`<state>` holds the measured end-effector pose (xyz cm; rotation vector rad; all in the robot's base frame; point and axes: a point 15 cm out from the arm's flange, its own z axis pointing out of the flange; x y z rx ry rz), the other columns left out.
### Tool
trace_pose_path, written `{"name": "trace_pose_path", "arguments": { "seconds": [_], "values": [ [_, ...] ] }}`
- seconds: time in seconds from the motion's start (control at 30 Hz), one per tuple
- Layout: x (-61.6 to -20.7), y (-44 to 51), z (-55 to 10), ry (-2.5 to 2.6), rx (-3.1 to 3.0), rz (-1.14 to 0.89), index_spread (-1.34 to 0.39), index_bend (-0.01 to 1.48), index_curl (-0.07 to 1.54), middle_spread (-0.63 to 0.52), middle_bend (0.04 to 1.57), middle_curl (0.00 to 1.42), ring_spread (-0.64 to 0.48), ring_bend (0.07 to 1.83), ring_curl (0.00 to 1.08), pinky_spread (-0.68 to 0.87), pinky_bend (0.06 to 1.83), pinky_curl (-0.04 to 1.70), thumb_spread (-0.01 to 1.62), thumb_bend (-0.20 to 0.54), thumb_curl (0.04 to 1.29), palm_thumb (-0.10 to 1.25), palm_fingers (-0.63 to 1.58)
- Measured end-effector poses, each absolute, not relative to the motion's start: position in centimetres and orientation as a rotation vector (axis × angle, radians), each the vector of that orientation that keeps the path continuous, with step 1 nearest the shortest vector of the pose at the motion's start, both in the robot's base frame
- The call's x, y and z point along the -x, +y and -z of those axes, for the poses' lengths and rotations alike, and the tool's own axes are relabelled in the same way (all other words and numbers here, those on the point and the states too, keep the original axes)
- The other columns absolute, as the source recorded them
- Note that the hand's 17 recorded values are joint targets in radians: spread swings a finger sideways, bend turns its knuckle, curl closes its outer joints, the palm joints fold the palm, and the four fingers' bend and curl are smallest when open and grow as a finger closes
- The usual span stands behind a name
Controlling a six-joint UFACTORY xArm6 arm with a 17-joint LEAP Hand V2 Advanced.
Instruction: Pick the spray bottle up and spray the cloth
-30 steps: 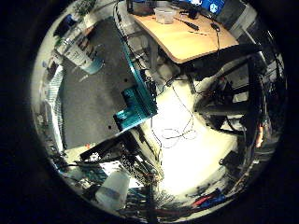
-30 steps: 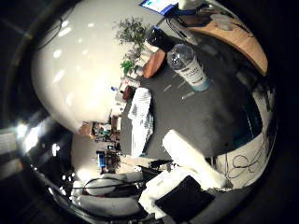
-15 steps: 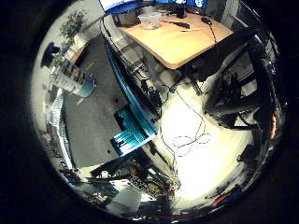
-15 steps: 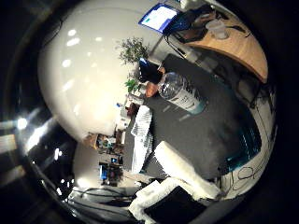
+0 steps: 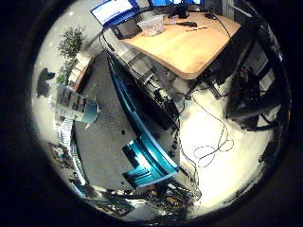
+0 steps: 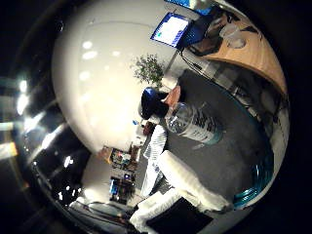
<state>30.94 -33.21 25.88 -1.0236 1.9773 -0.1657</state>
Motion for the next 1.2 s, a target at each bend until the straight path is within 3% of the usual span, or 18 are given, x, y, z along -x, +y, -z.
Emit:
{"name": "trace_pose_path", "arguments": {
  "seconds": [0.9, 1.2],
  "values": [
    [-40.6, -25.2, -22.8, 1.774, 1.09, -0.024, -0.17, 0.16, 0.28, 0.2, 0.19, 0.31, 0.2, 0.29, 0.27, 0.37, 0.38, 0.32, 1.09, -0.022, 0.29, 0.58, 0.04],
    [-43.7, -22.0, -22.0, 1.693, 1.135, -0.058, -0.2, 0.14, 0.24, 0.21, 0.2, 0.31, 0.24, 0.4, 0.29, 0.48, 0.57, 0.35, 1.07, -0.021, 0.3, 0.62, 0.1]
  ]
}}
